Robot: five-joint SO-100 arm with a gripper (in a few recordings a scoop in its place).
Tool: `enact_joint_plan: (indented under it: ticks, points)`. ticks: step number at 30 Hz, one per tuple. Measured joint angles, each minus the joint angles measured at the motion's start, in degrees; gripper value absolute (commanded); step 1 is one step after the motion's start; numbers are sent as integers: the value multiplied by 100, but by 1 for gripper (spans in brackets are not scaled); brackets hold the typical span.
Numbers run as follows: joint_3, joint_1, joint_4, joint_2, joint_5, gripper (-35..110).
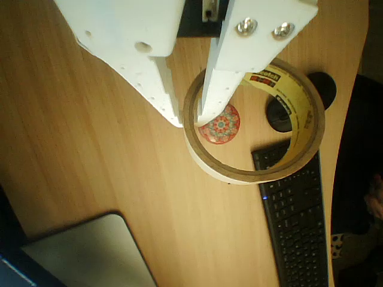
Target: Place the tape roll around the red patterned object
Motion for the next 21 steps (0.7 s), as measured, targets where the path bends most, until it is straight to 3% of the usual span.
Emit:
enact_joint_plan:
  ticks: [21]
  points:
    - [1837,-413,-2206,-527,176,0]
